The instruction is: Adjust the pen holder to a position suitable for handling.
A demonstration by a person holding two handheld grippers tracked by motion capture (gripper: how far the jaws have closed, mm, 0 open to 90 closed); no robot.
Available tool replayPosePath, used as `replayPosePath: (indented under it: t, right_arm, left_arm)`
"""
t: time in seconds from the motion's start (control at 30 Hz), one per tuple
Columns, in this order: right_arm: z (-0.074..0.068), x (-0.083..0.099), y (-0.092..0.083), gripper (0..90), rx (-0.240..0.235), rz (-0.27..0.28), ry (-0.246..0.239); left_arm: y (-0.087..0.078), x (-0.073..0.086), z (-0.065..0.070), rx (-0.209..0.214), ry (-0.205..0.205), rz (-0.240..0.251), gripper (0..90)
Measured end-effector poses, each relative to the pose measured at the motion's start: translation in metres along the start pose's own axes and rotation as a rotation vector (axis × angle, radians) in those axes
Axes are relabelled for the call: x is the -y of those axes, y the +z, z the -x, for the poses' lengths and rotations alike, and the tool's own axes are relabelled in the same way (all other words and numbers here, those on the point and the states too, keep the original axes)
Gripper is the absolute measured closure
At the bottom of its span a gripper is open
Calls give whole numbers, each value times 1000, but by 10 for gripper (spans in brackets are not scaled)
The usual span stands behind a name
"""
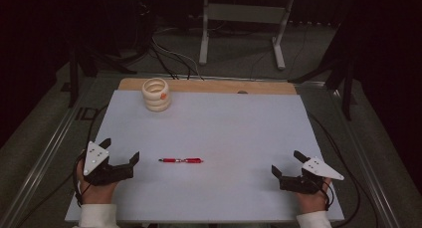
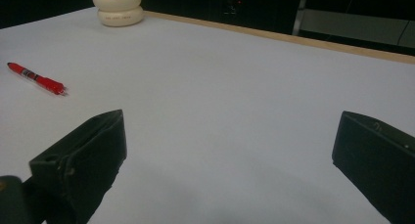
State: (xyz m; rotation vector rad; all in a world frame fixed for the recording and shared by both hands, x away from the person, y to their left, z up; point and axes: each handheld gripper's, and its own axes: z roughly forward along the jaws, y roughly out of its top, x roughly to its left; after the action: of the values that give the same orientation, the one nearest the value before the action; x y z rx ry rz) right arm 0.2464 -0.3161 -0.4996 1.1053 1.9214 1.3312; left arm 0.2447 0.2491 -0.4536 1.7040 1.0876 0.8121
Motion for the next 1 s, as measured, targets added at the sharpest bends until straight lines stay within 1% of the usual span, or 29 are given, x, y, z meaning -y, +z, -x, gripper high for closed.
replayPosePath:
  t: [0.27, 0.33, 0.53, 0.87, 1.0]
  right_arm:
    - [1, 0, 0, 1, 6, 1, 4]
    - [1, 0, 0, 1, 6, 0, 7]
    - [0, 0, 0, 1, 7, 1, 8]
    - [1, 0, -1, 1, 11, 2, 11]
    - [0, 0, 0, 1, 11, 1, 11]
  left_arm:
    - [10, -11, 2, 7, 9, -1, 2]
    - [12, -13, 2, 11, 1, 0, 2]
    - [19, -20, 2, 19, 0, 0, 2]
    - [27, -29, 0, 17, 7, -4, 2]
    - [33, -37, -1, 12, 12, -1, 2]
